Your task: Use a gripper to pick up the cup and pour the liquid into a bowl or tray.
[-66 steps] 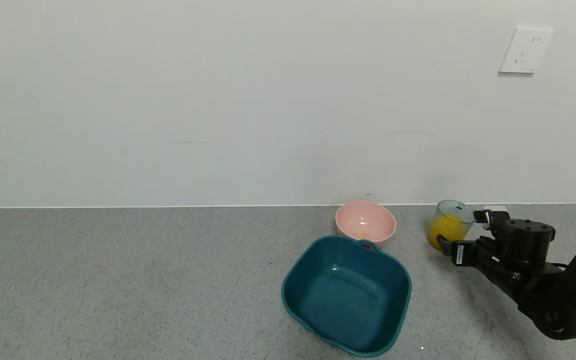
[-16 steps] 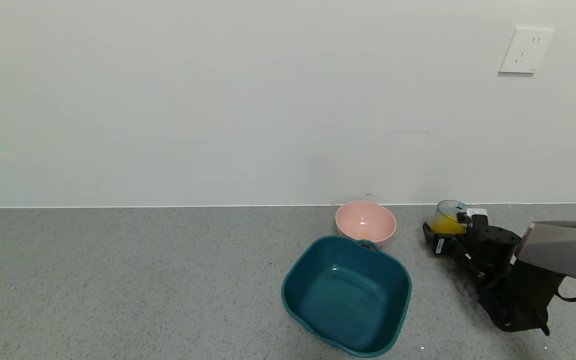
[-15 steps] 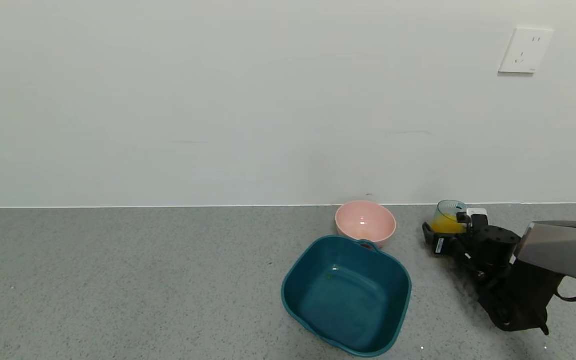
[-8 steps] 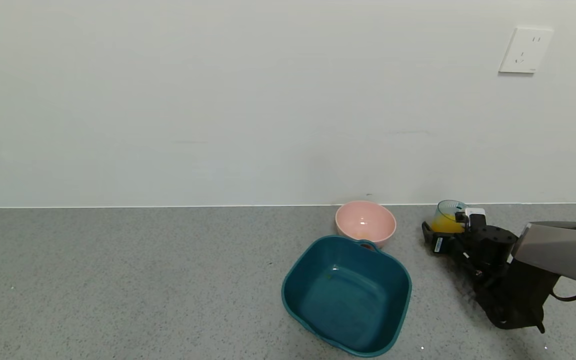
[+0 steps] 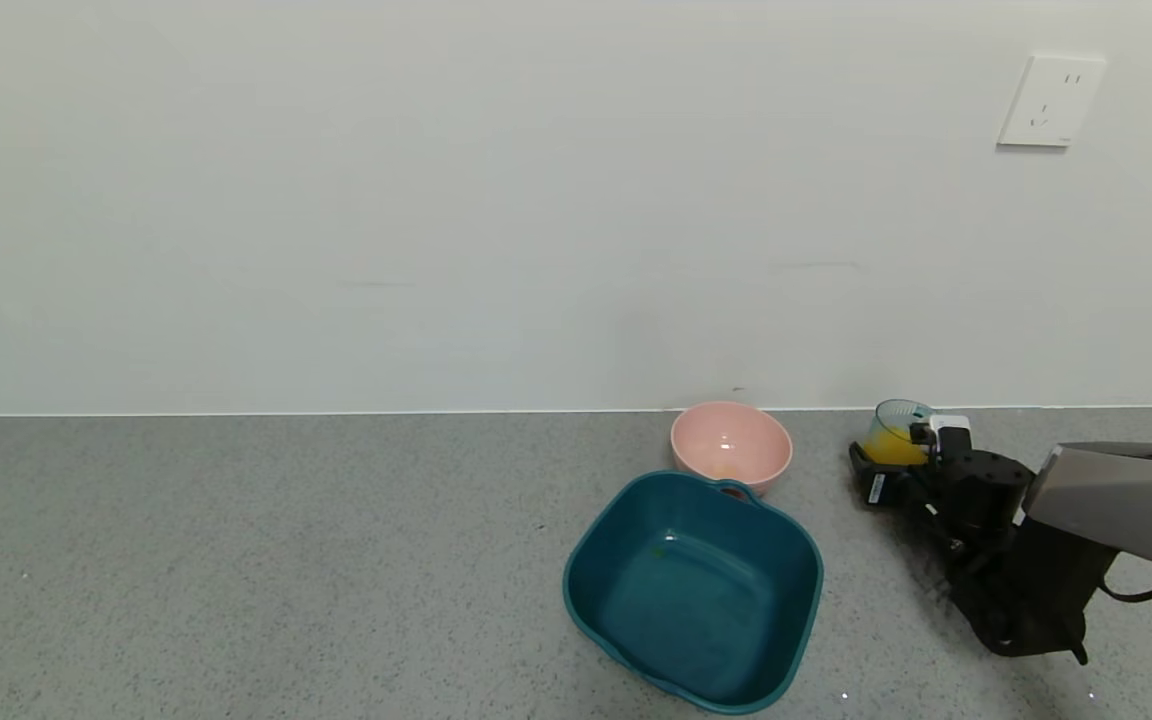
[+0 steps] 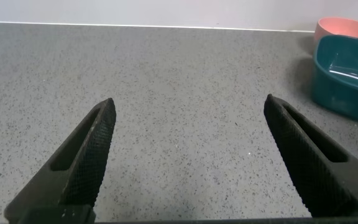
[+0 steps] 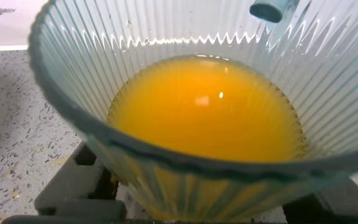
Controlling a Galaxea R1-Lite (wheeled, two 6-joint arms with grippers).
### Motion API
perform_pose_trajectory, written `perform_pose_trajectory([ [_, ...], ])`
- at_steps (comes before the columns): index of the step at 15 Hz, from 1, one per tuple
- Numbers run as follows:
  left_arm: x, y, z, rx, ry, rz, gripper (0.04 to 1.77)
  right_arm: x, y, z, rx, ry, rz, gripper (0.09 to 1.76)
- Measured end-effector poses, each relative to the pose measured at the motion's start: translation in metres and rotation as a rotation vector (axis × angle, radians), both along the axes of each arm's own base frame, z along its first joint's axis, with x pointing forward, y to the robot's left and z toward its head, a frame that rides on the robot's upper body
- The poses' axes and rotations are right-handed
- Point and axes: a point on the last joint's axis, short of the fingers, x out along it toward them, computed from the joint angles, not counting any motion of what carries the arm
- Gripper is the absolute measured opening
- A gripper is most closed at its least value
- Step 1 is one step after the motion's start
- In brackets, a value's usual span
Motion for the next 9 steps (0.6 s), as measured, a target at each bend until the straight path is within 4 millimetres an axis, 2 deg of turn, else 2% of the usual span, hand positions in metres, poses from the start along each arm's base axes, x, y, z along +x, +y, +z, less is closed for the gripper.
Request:
perform_pose_trajectory([
  [9, 0.0, 0.0, 0.0, 0.0, 0.0, 0.0, 1.72, 0.0, 0.0, 0.0002, 0.0, 0.003, 0.0, 1.38],
])
